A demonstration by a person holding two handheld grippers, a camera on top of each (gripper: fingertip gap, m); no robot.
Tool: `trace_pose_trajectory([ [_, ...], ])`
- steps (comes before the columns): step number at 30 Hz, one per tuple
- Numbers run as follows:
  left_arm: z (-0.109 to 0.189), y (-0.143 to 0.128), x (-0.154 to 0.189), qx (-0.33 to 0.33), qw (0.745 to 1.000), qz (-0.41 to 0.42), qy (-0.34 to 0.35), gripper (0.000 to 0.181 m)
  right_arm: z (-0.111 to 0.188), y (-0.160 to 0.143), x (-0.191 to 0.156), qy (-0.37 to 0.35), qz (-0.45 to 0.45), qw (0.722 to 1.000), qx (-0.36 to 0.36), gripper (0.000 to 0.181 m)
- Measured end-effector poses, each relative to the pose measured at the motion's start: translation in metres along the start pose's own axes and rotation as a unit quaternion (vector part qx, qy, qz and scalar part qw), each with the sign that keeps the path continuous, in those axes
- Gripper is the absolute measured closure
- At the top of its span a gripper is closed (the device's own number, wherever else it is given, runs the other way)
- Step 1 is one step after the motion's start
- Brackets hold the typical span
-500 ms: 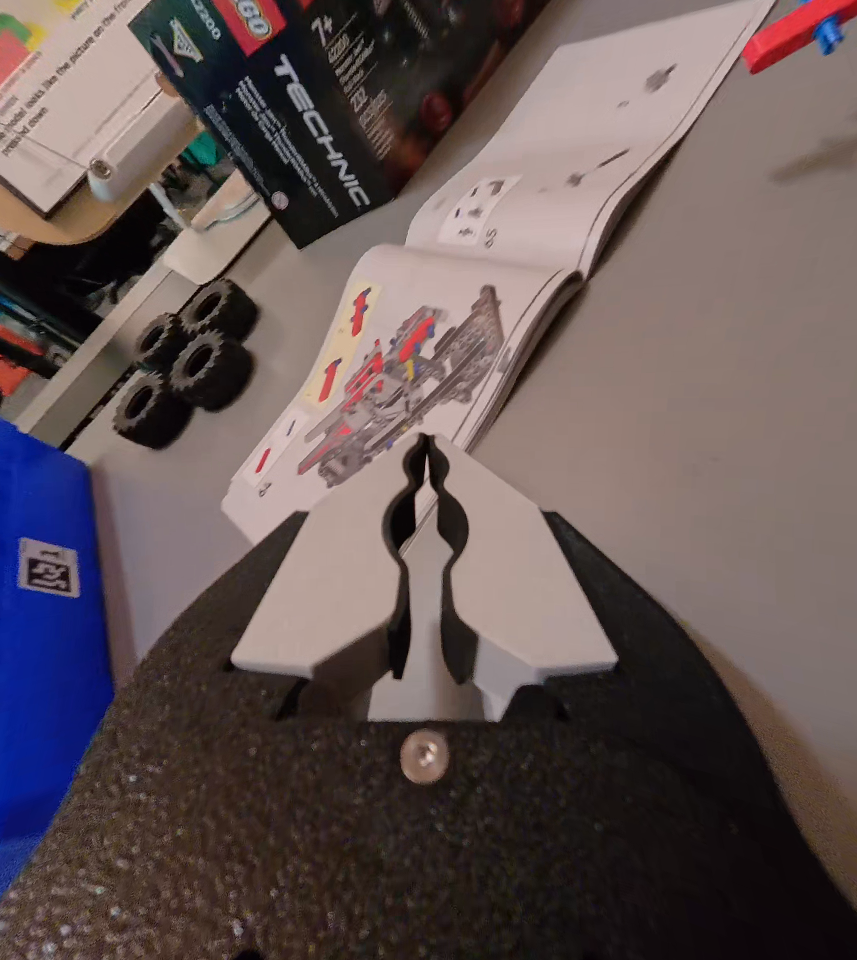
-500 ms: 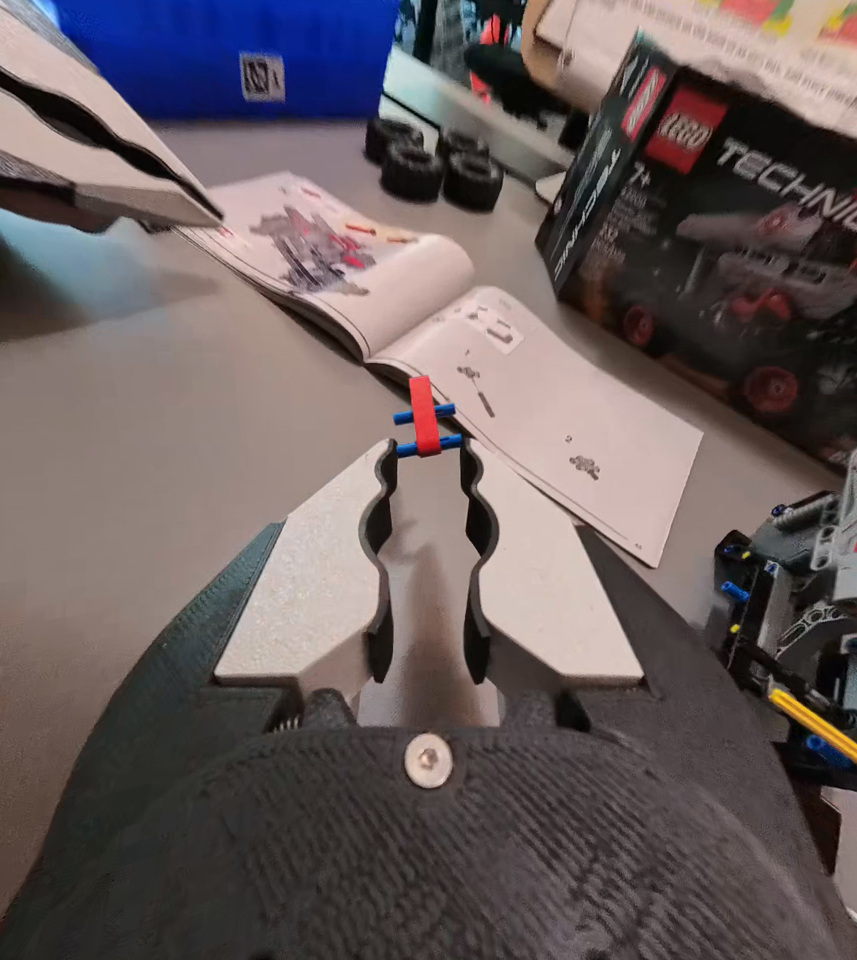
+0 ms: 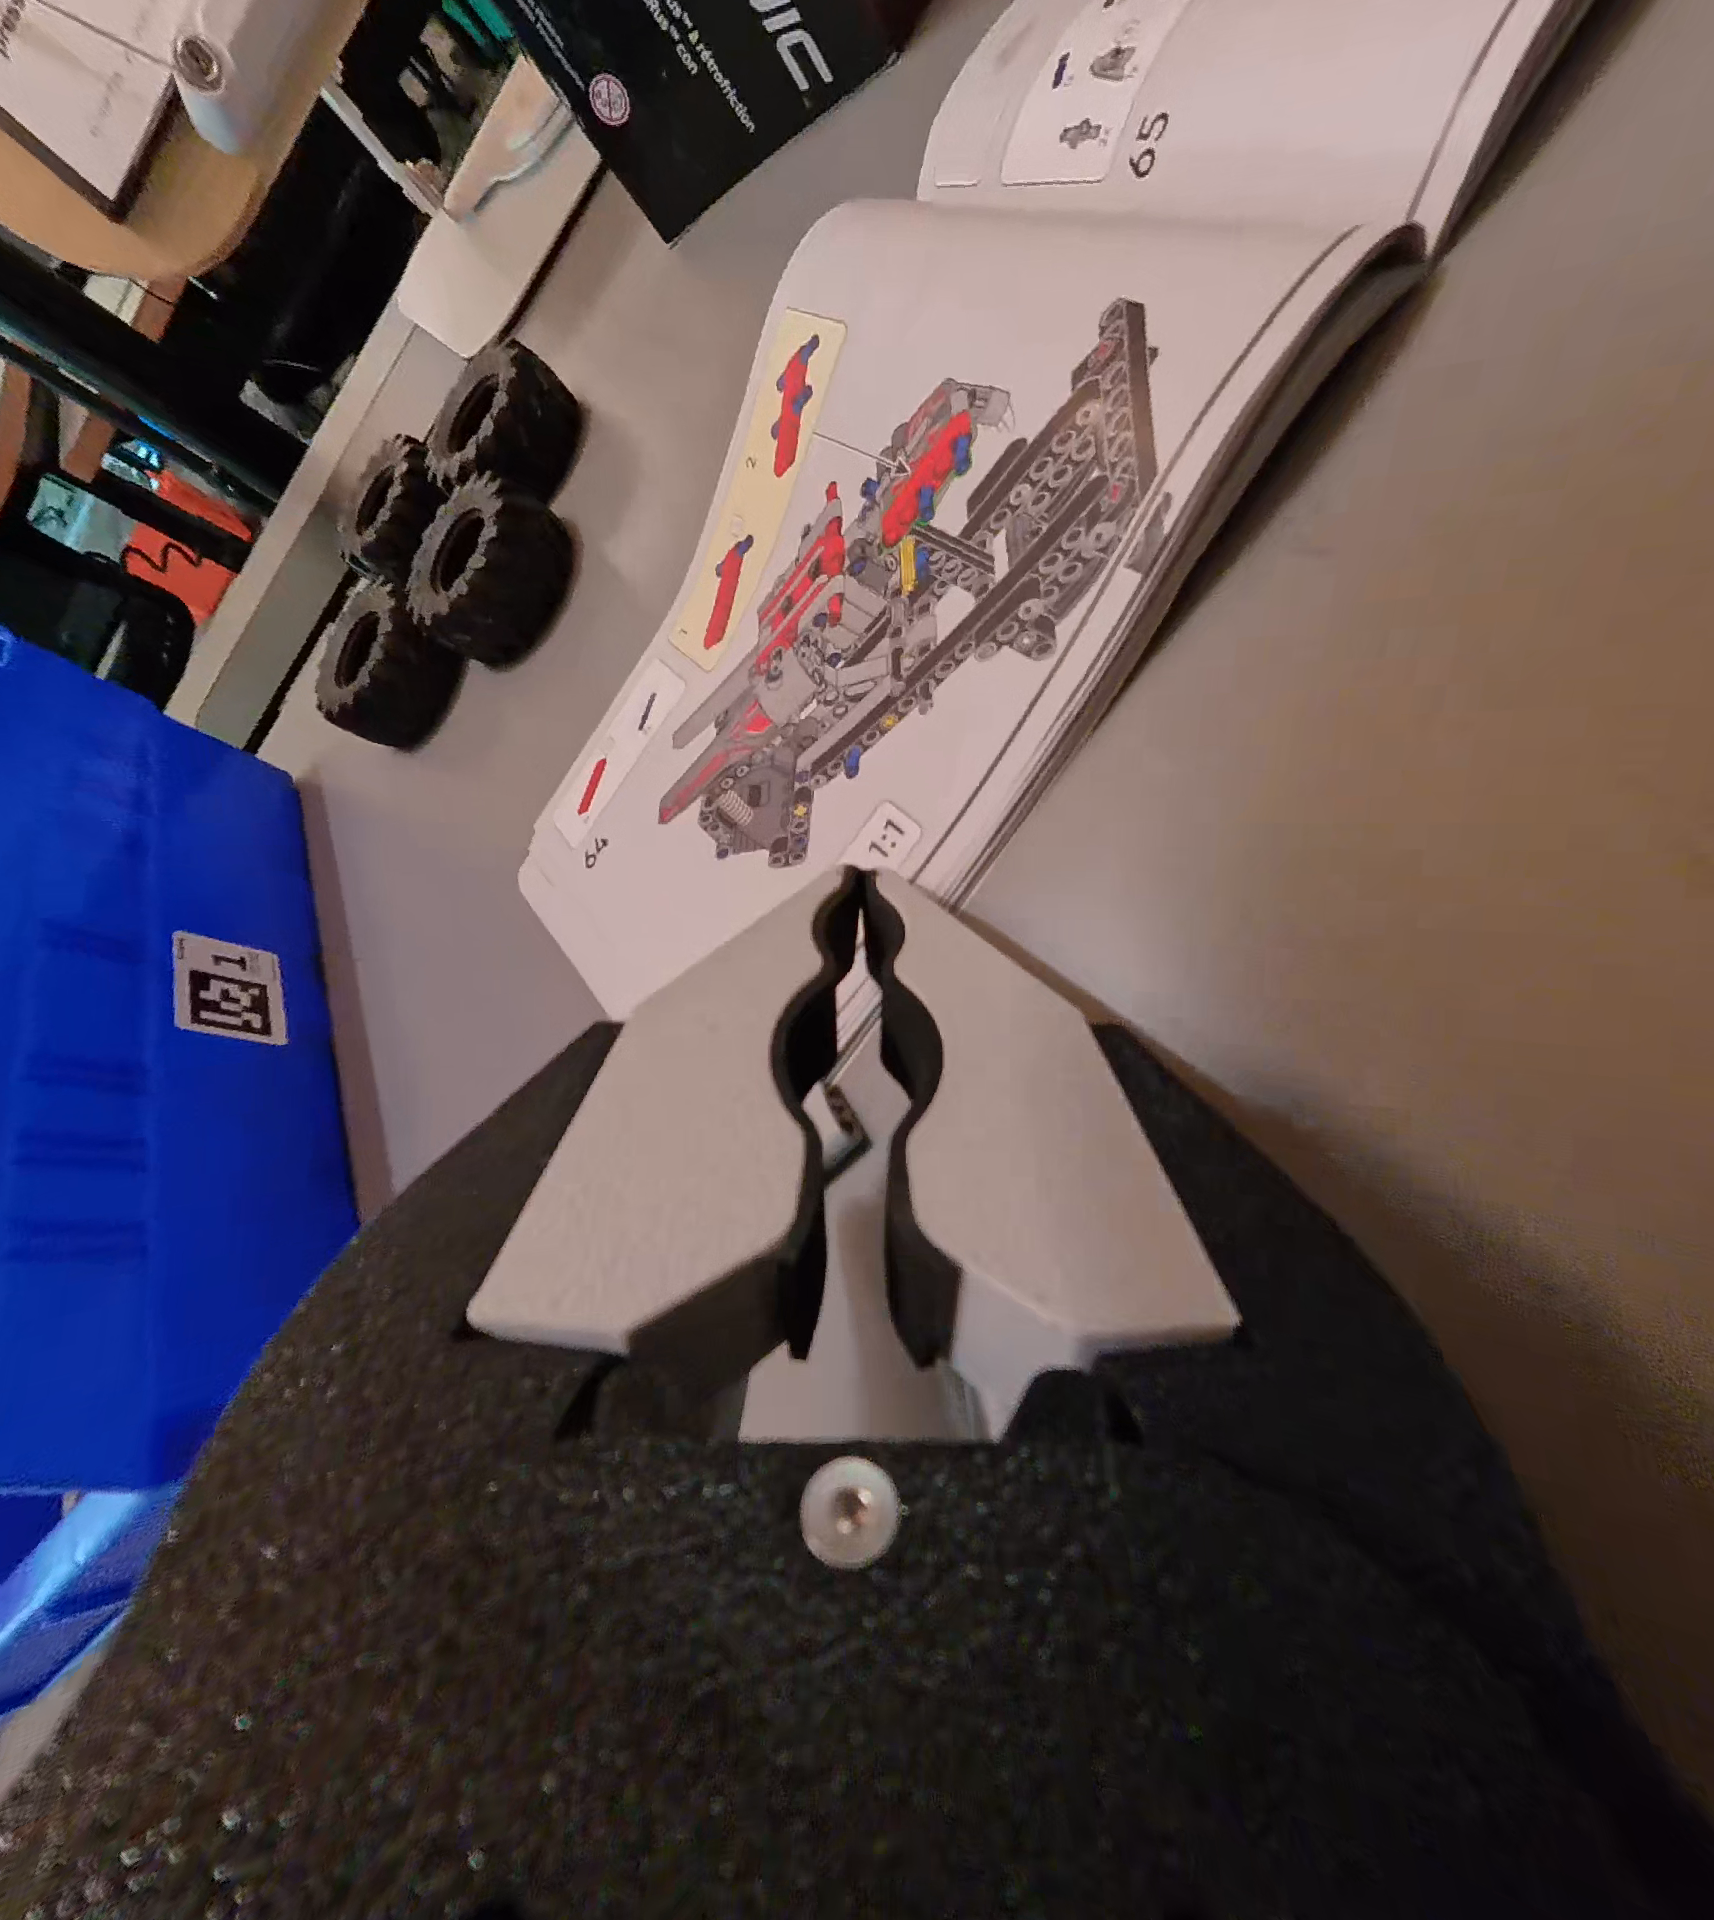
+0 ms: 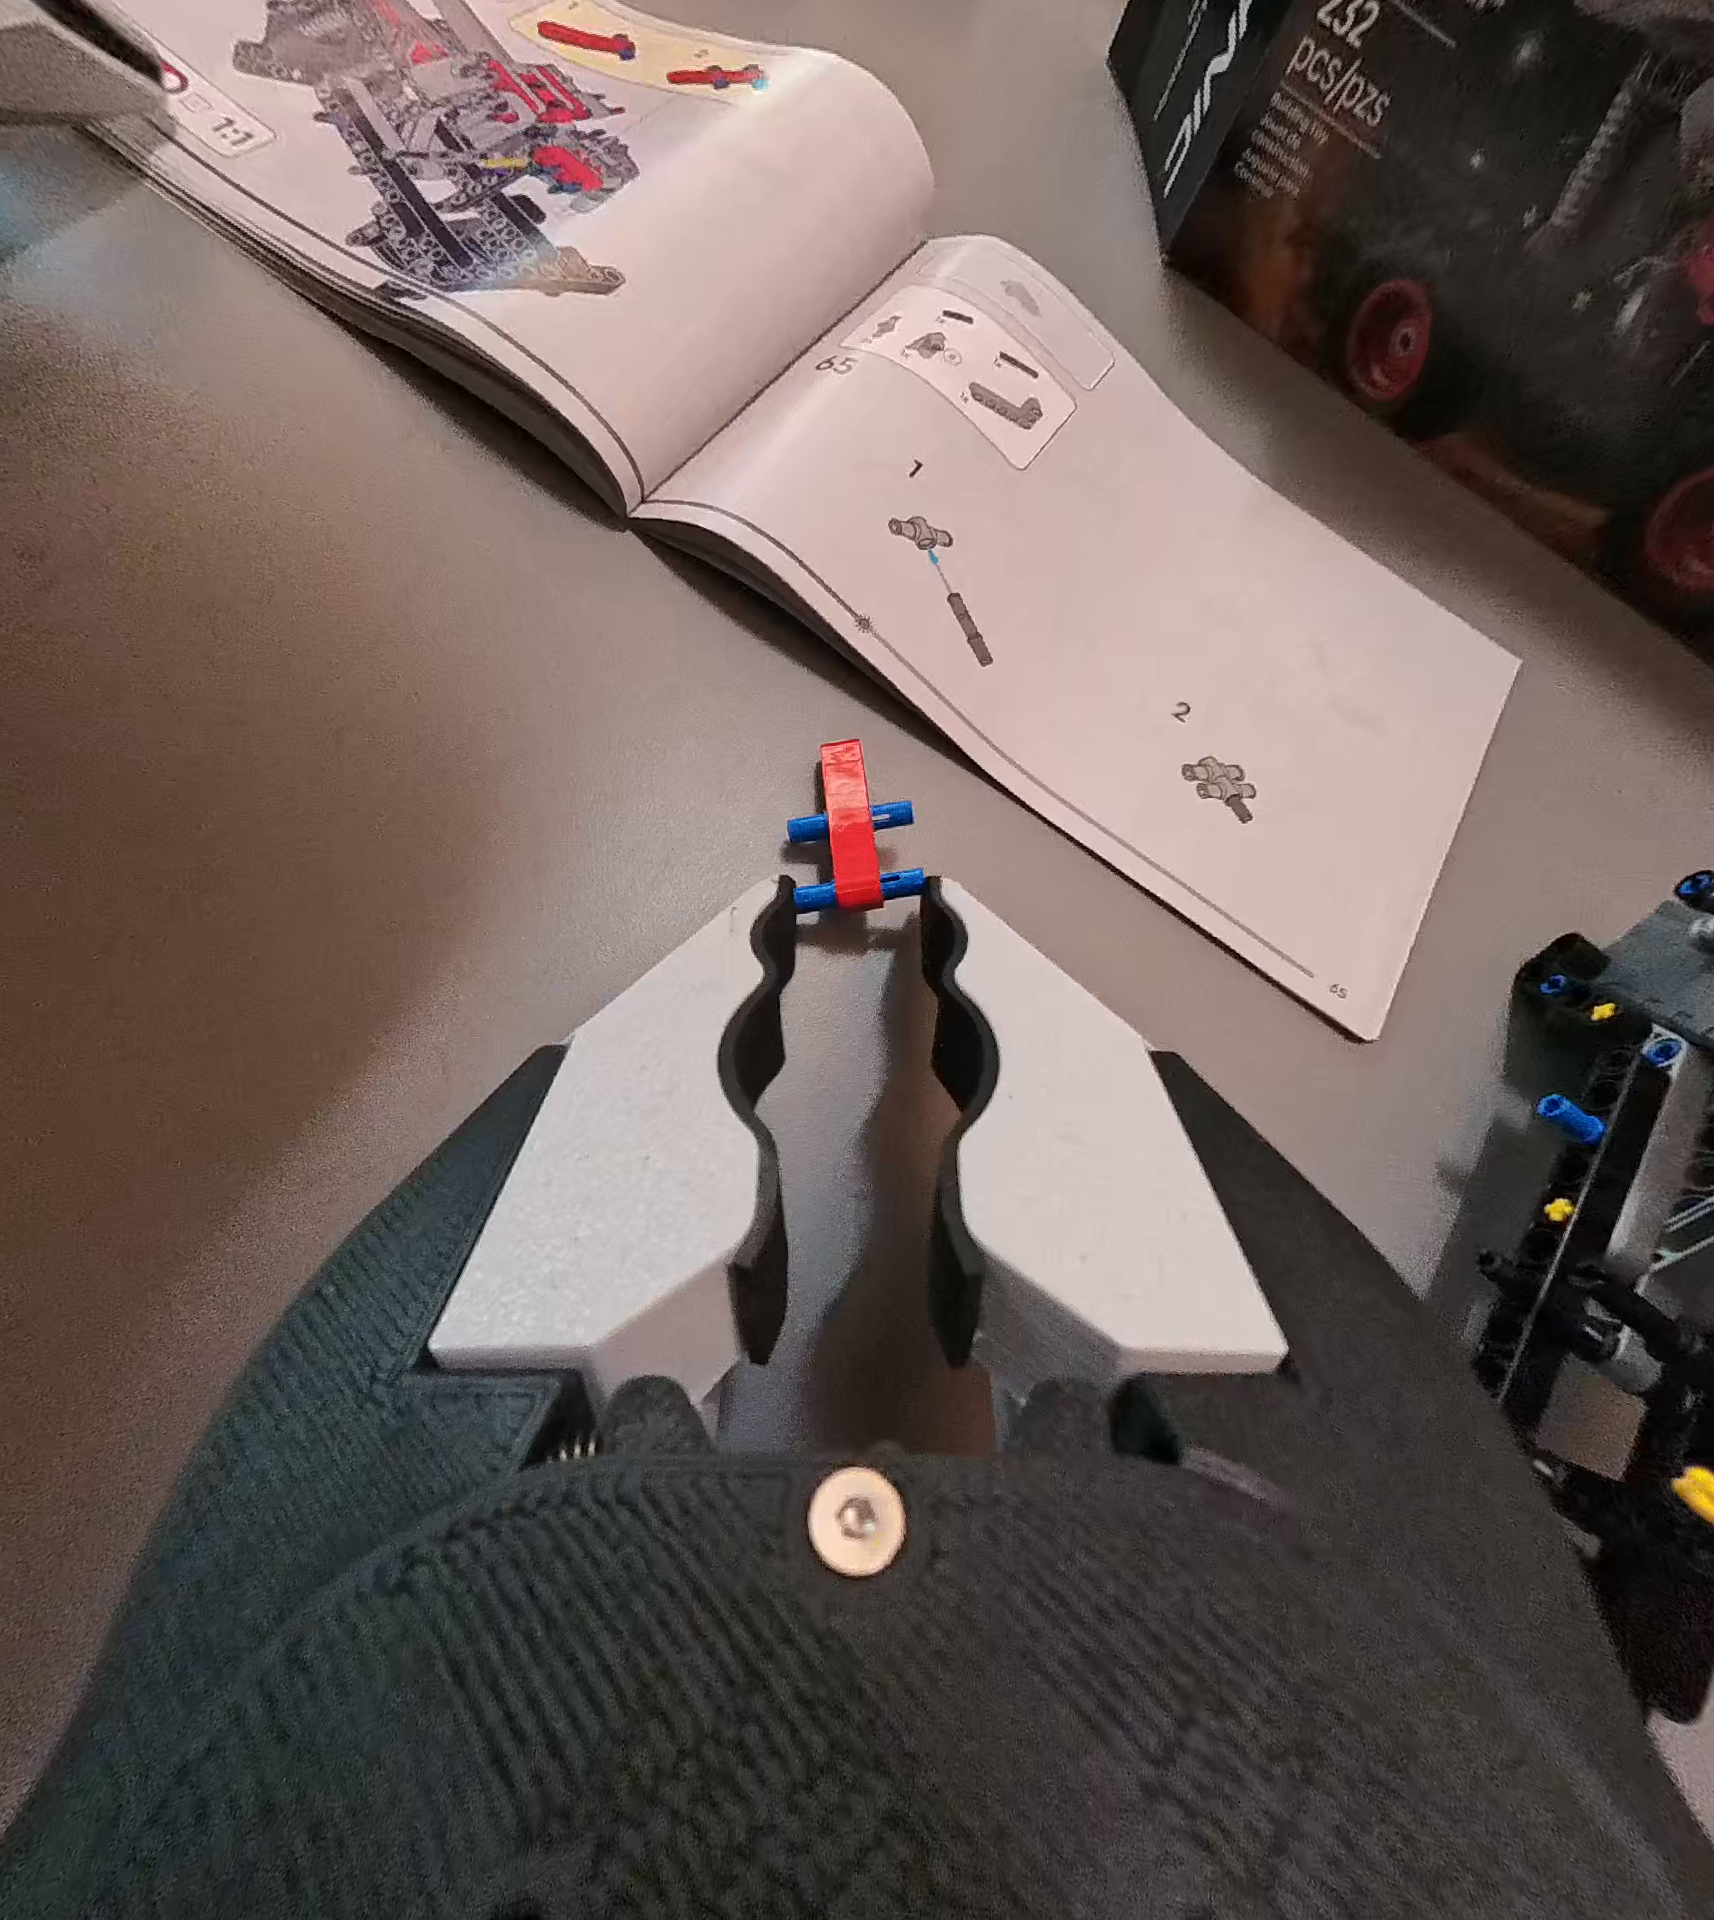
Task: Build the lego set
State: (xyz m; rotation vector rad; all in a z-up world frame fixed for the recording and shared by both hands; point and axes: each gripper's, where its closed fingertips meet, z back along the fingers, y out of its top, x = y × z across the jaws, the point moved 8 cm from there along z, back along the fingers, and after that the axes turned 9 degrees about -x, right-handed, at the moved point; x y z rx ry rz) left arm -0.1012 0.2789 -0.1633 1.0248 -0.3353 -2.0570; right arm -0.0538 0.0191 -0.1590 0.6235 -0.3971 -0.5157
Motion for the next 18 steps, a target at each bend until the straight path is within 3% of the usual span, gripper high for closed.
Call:
trace_pose_trajectory([
  [9,0.001,-0.001,0.002,0.003,1.0,-0.011,0.006,0.181,-0.003,-0.001,0.008,0.061,-0.053,0.997,-0.007,0.158],
  [18,0.004,-0.016,-0.007,-0.008,0.999,-0.015,0.051,0.181,-0.003,-0.001,0.009,0.068,-0.059,0.996,-0.007,0.158],
])
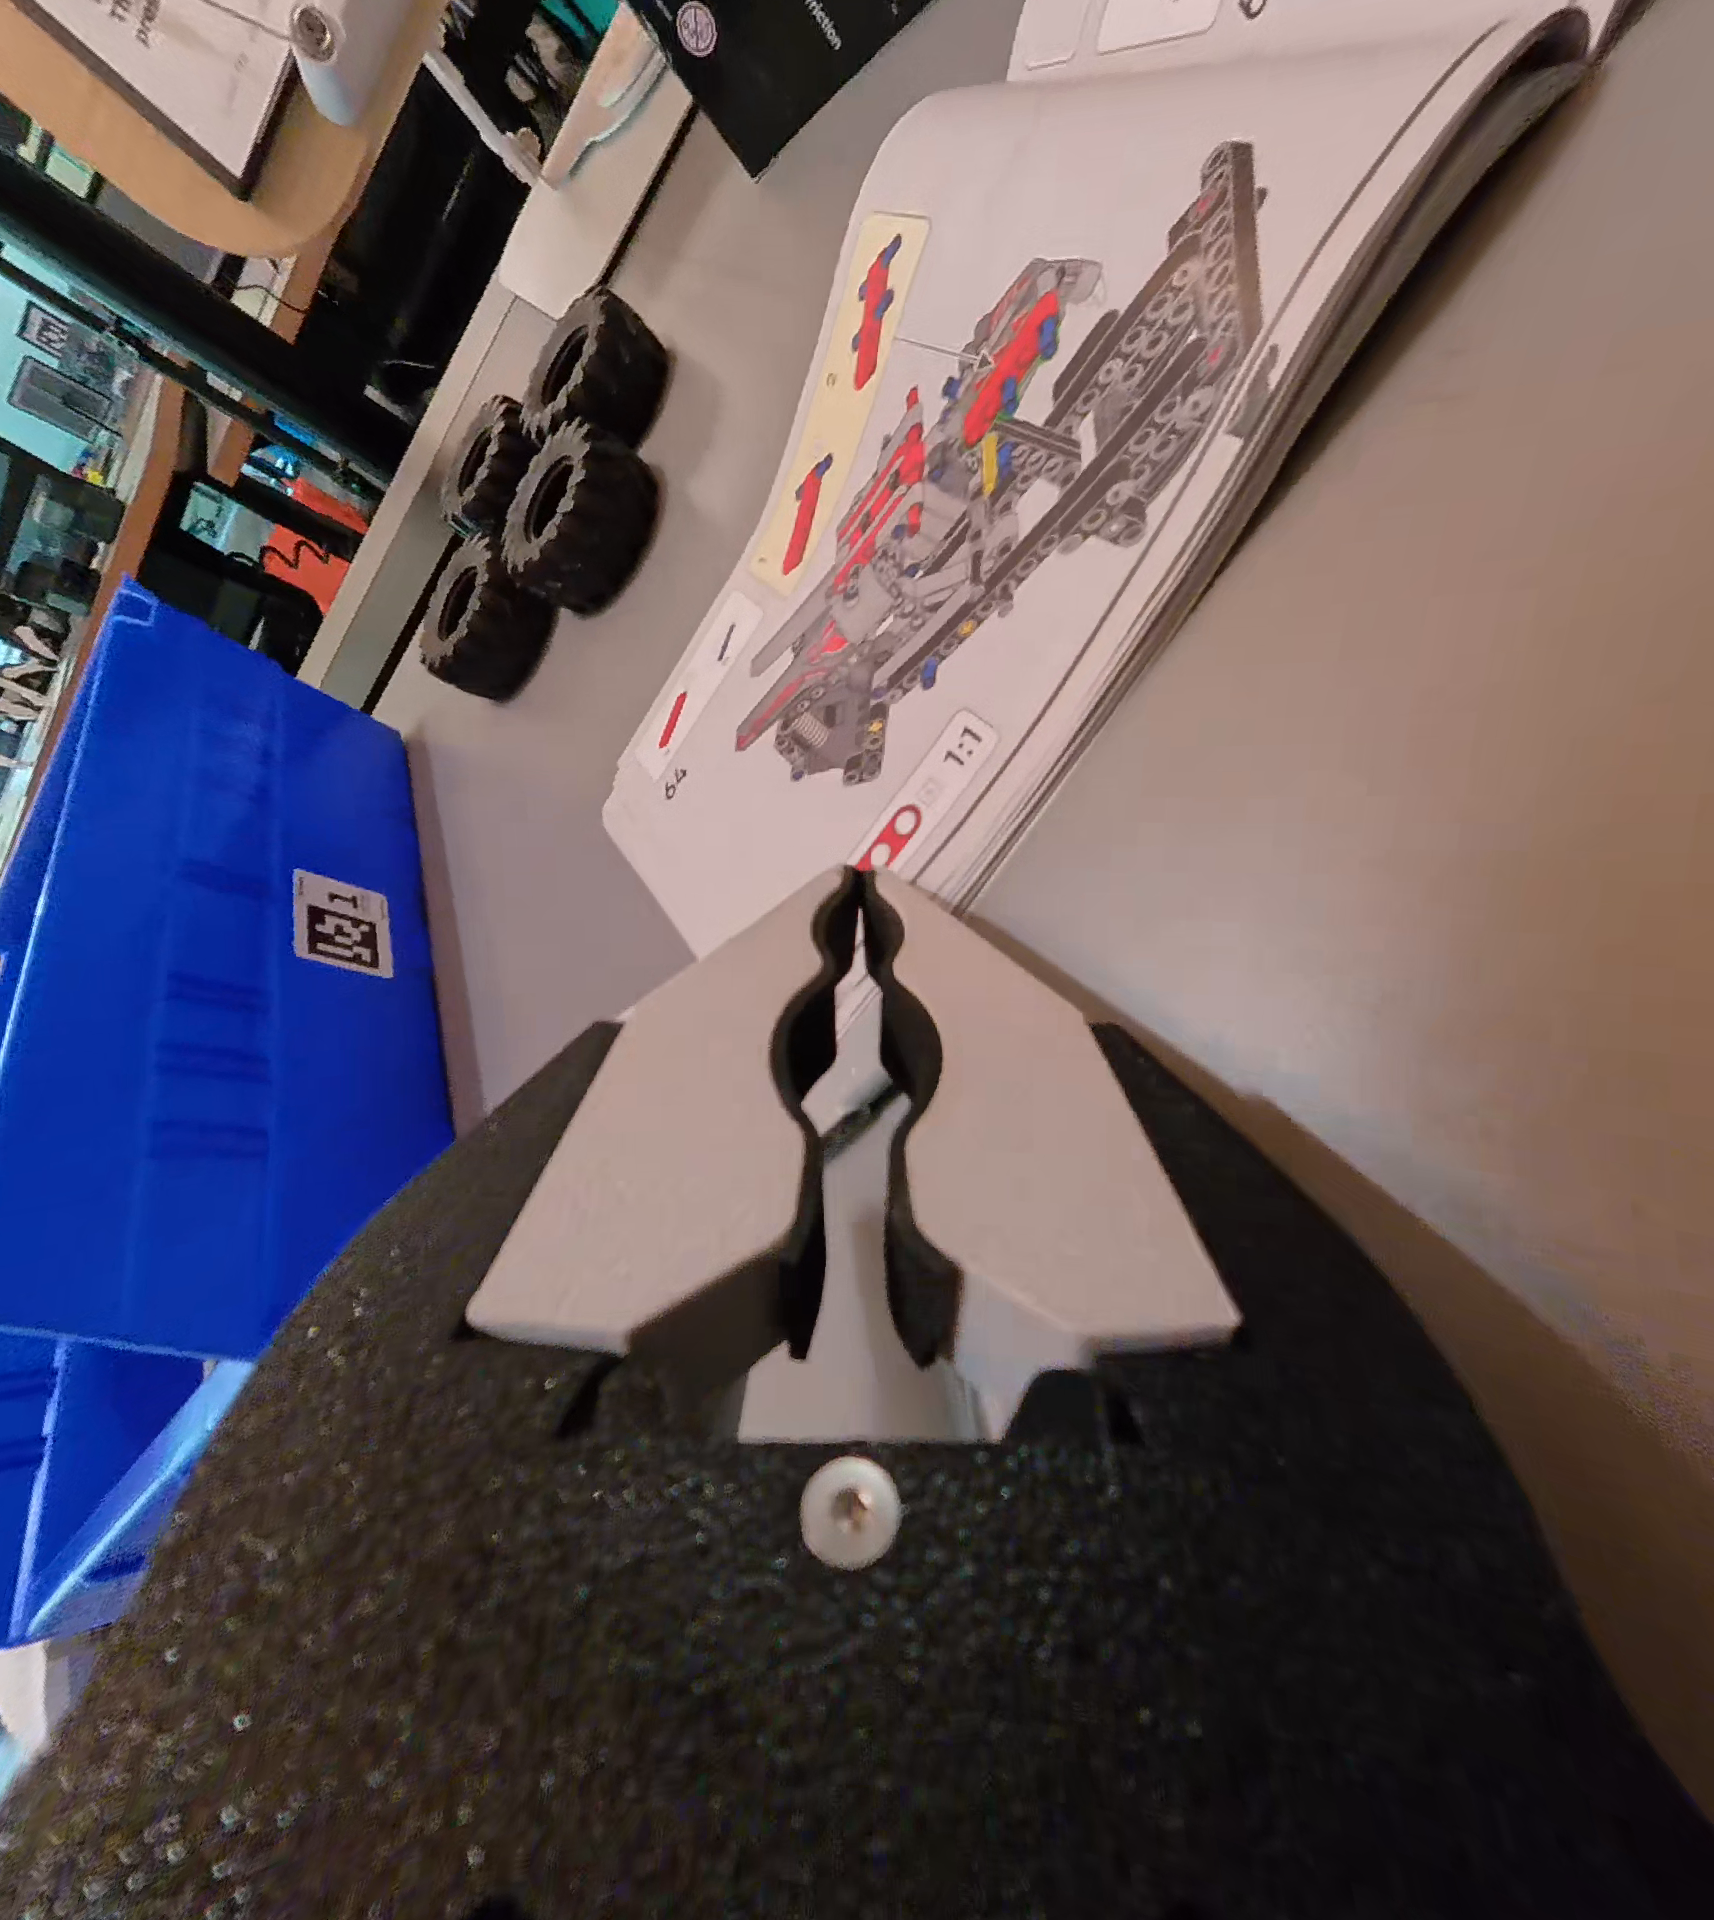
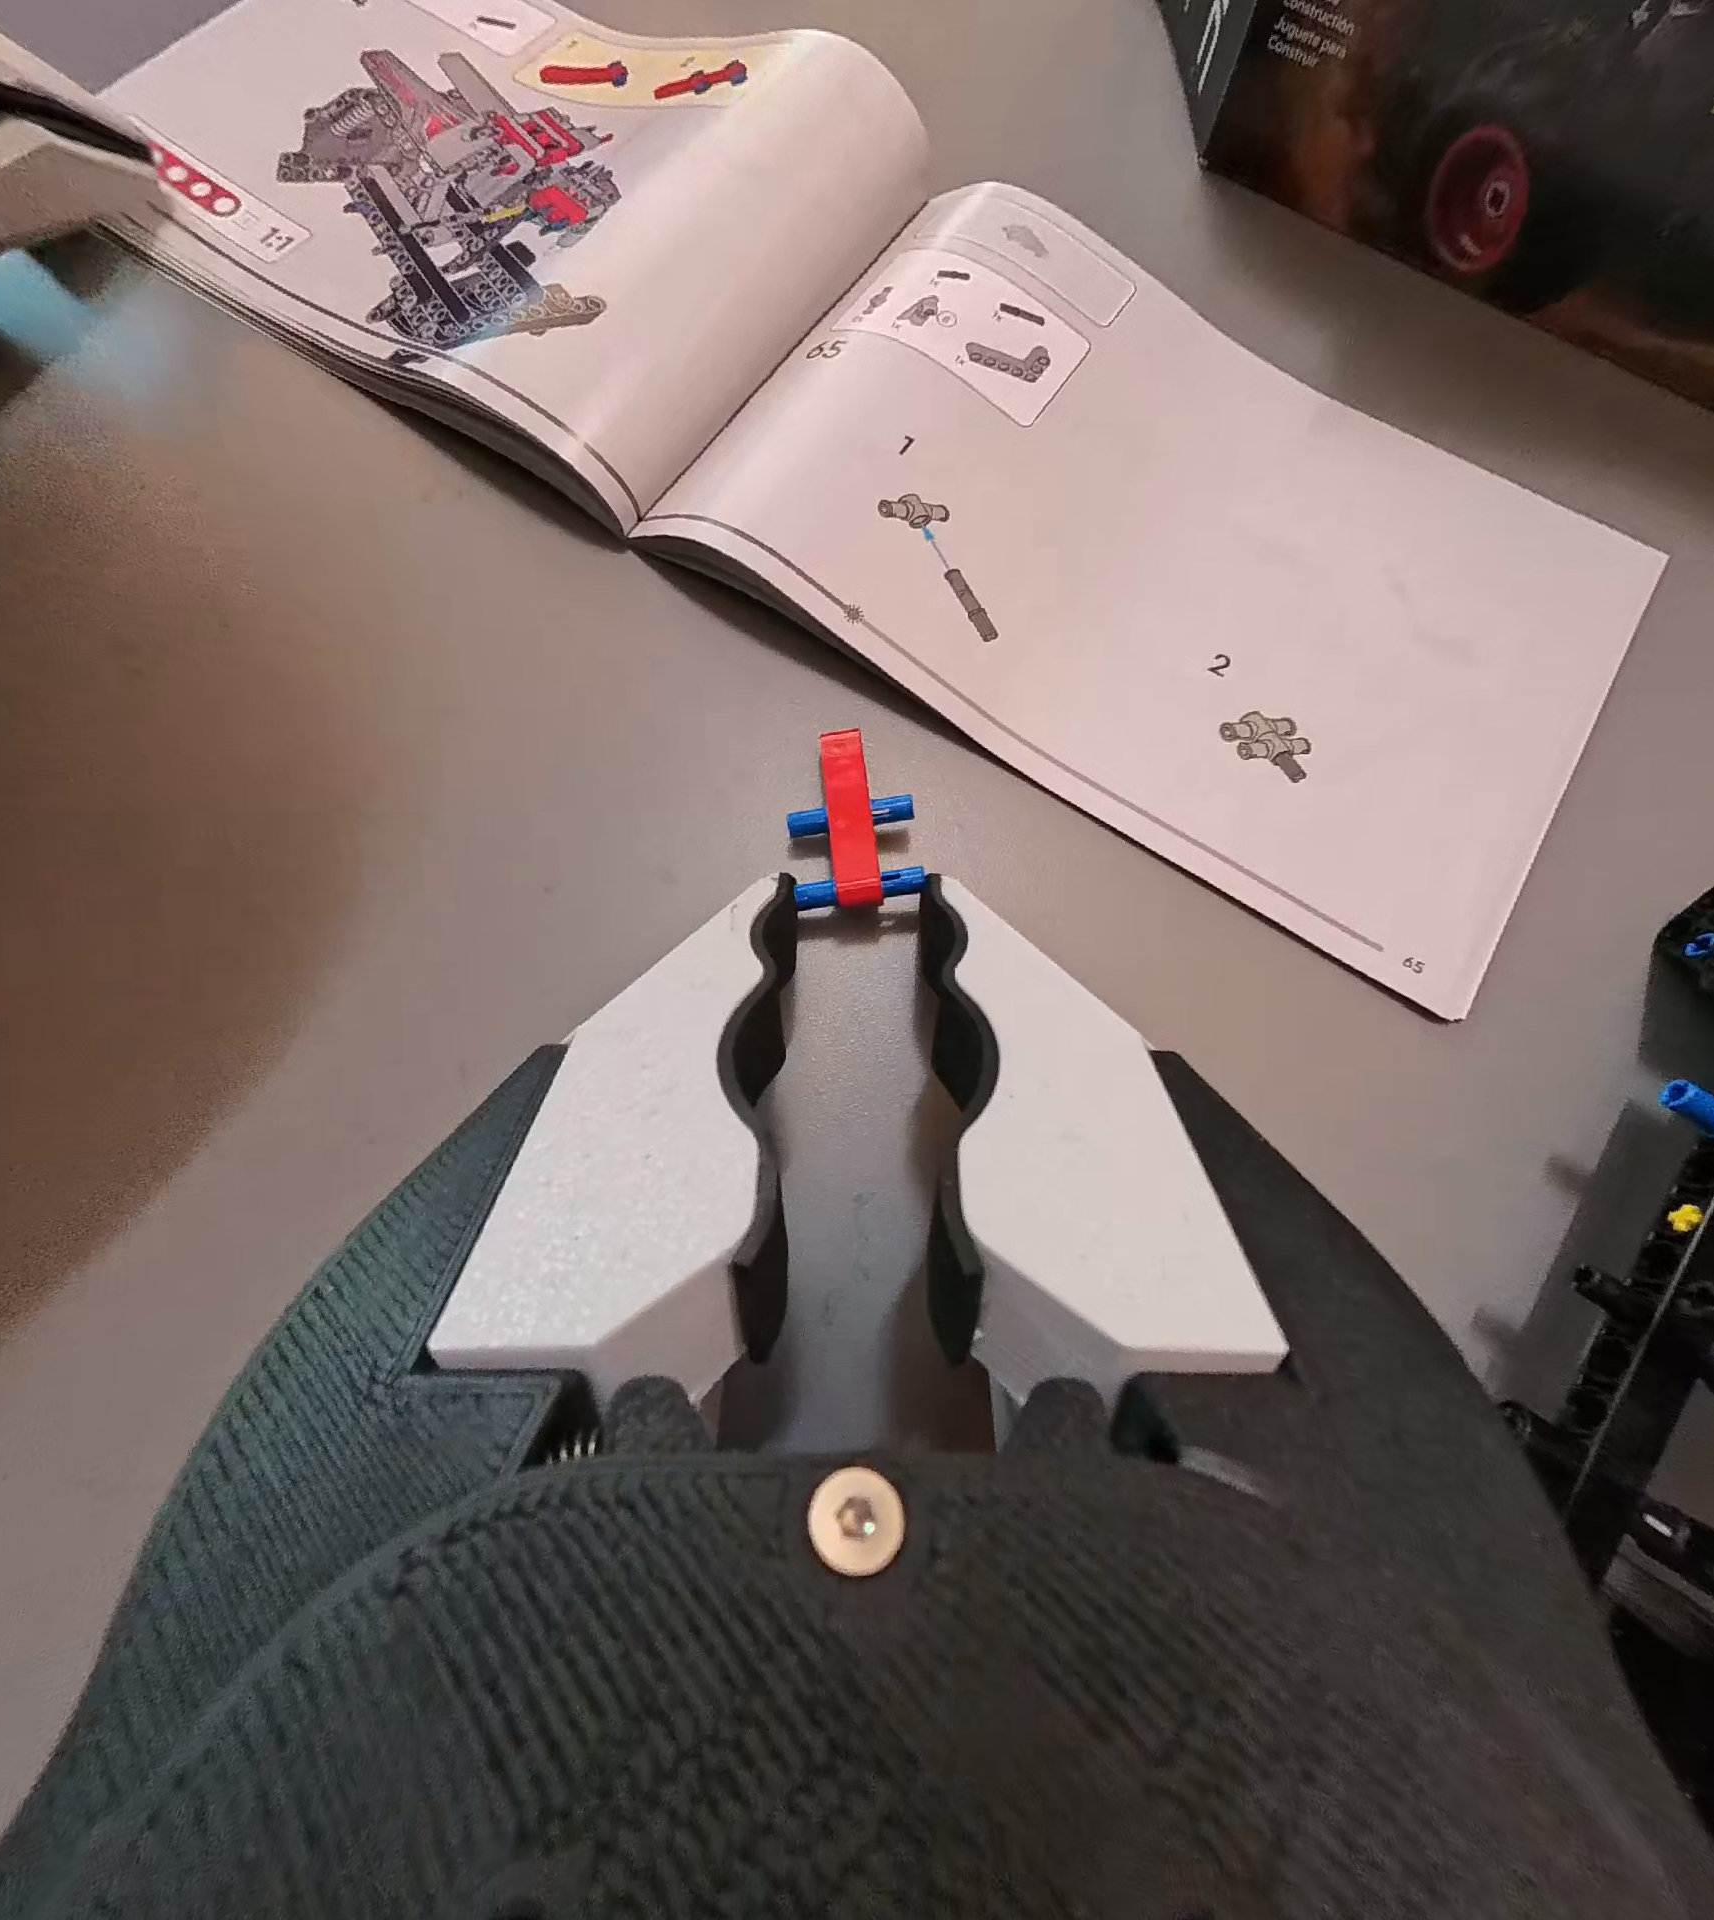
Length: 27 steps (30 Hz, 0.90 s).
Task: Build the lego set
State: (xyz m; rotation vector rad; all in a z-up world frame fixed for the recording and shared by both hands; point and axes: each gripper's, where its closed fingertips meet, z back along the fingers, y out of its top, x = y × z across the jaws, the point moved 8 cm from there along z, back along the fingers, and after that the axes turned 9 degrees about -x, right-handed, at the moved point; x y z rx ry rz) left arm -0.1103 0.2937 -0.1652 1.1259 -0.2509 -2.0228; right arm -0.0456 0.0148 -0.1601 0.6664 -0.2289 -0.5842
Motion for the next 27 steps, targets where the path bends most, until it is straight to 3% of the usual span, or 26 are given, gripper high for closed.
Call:
trace_pose_trajectory([
  [5,-0.002,0.008,0.003,0.009,1.0,0.0,-0.009,0.181,0.001,0.001,-0.006,-0.044,0.039,0.998,0.005,0.158],
  [12,0.028,0.034,0.019,0.147,0.988,-0.039,-0.019,0.181,0.008,0.0,-0.026,-0.172,0.155,0.971,0.052,0.158],
  [14,0.039,0.042,0.03,0.162,0.985,-0.036,-0.051,0.181,0.017,0.0,-0.033,-0.2,0.176,0.959,0.099,0.159],
  [17,0.06,0.06,0.051,0.21,0.968,-0.042,-0.129,0.181,0.035,-0.001,-0.038,-0.181,0.141,0.96,0.158,0.159],
  [27,0.089,0.13,0.088,0.278,0.918,-0.048,-0.279,0.179,0.091,-0.012,-0.044,-0.175,0.124,0.953,0.212,0.158],
])
